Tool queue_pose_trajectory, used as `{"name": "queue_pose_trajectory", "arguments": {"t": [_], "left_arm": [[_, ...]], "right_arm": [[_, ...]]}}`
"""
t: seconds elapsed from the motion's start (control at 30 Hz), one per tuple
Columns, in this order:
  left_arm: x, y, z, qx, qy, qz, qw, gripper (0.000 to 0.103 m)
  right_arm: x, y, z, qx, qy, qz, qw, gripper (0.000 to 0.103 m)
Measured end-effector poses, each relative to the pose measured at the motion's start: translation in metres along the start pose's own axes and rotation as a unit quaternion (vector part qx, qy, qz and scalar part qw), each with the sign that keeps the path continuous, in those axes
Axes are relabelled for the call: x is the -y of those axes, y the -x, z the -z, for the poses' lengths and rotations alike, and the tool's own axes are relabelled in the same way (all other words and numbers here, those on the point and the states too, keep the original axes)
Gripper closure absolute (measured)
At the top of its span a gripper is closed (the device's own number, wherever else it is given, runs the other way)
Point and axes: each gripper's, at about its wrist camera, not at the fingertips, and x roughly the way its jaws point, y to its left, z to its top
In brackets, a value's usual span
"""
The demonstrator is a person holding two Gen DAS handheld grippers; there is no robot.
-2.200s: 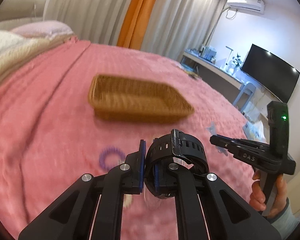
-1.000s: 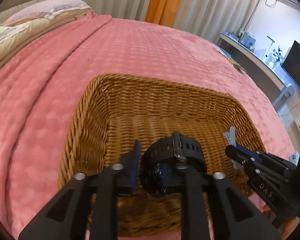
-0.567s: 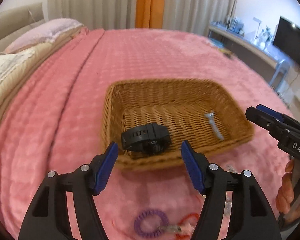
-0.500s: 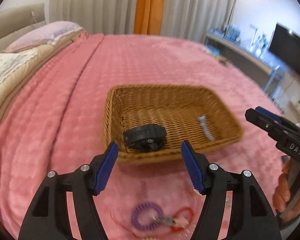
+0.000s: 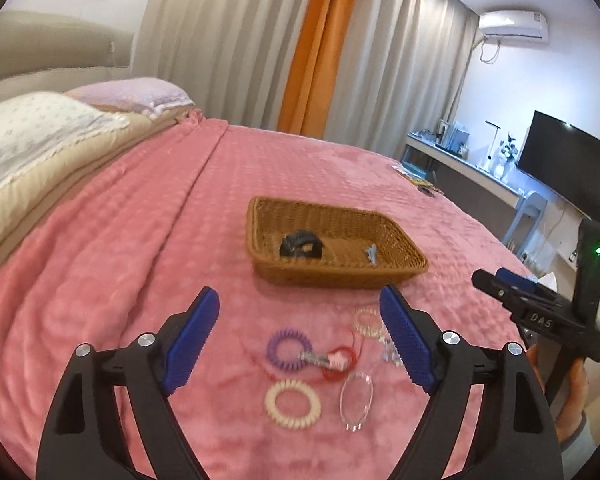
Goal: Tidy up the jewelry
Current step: 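Grasp the cream coil bracelet with the left tool while the right tool grasps the clear bead bracelet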
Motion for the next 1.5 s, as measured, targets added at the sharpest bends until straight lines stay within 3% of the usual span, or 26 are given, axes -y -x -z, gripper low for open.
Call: {"name": "queue_pose_trajectory", "arguments": {"t": [0.2, 0.3, 0.53, 0.6, 0.8, 0.87, 0.97, 1.23, 1.37, 1.5], "left_arm": [[-0.012, -0.014, 0.038, -0.041, 0.007, -0.015, 0.9990, 0.027], [-0.017, -0.029, 0.055, -0.074, 0.006, -0.014, 0.9972, 0.043], [-0.041, -0.053, 0.077, -0.118, 0.040, -0.002, 0.9922, 0.054], [-0.045, -0.058, 0.080, -0.125, 0.048, 0.004, 0.9910, 0.056], [-0.046, -0.065, 0.085, -0.136, 0.051, 0.010, 0.9893, 0.057], [-0.043, -0.067, 0.086, -0.141, 0.047, 0.007, 0.9889, 0.060], [-0.042, -0.070, 0.087, -0.149, 0.043, 0.005, 0.9879, 0.072], [-0.039, -0.070, 0.083, -0.164, 0.051, 0.024, 0.9849, 0.072], [-0.033, -0.074, 0.083, -0.169, 0.041, 0.013, 0.9846, 0.072], [-0.032, -0.079, 0.086, -0.175, 0.039, 0.007, 0.9838, 0.069]], "right_arm": [[-0.015, -0.014, 0.038, -0.053, -0.002, -0.019, 0.998, 0.023], [-0.038, -0.023, 0.058, -0.090, 0.011, -0.037, 0.995, 0.035], [-0.077, -0.049, 0.082, -0.158, 0.018, -0.051, 0.986, 0.066], [-0.083, -0.056, 0.084, -0.173, 0.010, -0.053, 0.983, 0.067], [-0.106, -0.078, 0.086, -0.196, 0.036, -0.014, 0.980, 0.069], [-0.112, -0.080, 0.087, -0.194, 0.054, 0.006, 0.979, 0.080], [-0.110, -0.077, 0.087, -0.192, 0.063, 0.009, 0.979, 0.095], [-0.074, -0.065, 0.086, -0.189, 0.039, 0.019, 0.981, 0.097], [-0.058, -0.064, 0.084, -0.191, 0.002, -0.031, 0.981, 0.095], [-0.057, -0.064, 0.086, -0.191, 0.004, -0.040, 0.981, 0.088]]}}
